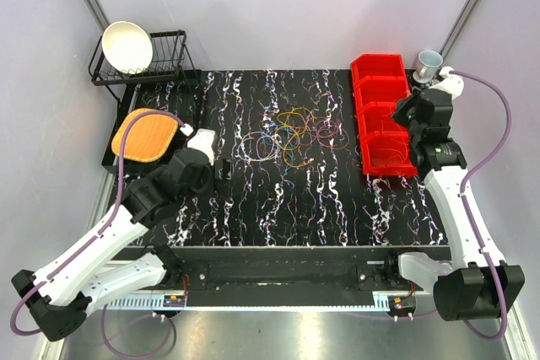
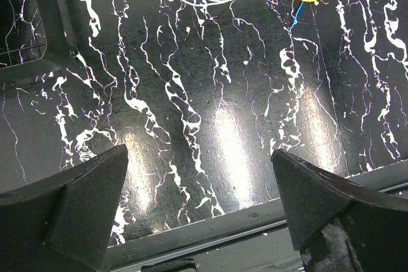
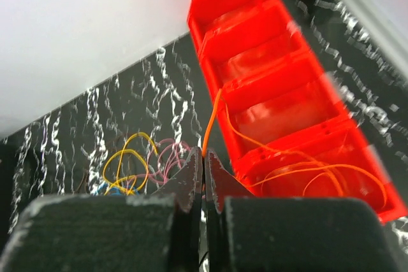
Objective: Untangle the cables
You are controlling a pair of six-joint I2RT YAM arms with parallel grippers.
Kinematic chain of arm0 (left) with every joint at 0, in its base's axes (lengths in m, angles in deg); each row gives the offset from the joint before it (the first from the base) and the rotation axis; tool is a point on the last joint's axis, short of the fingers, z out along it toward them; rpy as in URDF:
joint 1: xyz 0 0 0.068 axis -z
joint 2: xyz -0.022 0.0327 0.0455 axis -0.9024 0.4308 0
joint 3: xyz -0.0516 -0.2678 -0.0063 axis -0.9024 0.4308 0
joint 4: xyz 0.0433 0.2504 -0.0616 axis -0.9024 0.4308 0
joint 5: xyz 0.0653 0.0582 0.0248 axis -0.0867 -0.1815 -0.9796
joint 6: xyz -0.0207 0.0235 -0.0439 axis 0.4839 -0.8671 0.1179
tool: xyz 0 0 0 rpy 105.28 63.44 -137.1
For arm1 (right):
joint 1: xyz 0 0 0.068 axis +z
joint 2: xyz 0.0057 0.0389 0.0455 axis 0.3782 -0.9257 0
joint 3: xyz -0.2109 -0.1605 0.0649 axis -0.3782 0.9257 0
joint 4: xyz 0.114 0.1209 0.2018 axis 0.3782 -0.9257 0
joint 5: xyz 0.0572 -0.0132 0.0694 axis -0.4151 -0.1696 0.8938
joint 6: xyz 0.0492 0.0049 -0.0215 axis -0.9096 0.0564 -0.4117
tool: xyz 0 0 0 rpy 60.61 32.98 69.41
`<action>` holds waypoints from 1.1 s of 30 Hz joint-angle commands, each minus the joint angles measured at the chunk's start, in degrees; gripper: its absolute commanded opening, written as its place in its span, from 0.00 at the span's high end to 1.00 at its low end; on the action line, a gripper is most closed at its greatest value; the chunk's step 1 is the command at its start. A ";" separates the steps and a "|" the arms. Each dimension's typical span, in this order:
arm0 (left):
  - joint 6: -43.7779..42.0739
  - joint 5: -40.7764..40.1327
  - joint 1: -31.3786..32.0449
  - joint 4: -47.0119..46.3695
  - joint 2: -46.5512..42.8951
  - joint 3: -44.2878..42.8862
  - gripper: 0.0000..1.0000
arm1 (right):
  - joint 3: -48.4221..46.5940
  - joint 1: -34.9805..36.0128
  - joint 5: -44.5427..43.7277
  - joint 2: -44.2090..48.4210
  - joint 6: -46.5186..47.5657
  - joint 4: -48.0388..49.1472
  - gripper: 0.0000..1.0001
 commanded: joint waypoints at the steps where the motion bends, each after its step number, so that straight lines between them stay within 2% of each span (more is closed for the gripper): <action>1: 0.14 -0.61 0.72 -2.00 -1.33 0.47 0.01 | 3.06 -0.13 1.88 0.49 -4.04 2.29 1.00; 6: 0.14 -0.79 0.81 -2.00 -1.25 0.39 0.01 | 6.05 -0.22 -0.84 0.49 -4.13 1.50 1.00; 15: 0.14 -0.61 1.16 -1.91 -0.90 0.47 0.01 | 10.79 -1.27 -15.33 -2.14 -4.74 -1.40 1.00; 25: 0.14 -0.87 1.51 -1.91 -0.37 0.47 0.01 | 12.29 -2.59 -20.27 -6.63 -9.39 -3.95 1.00; 33: 0.31 -0.96 1.43 -1.91 0.33 0.47 0.01 | 14.05 -4.96 -17.20 -12.42 -12.48 -3.69 1.00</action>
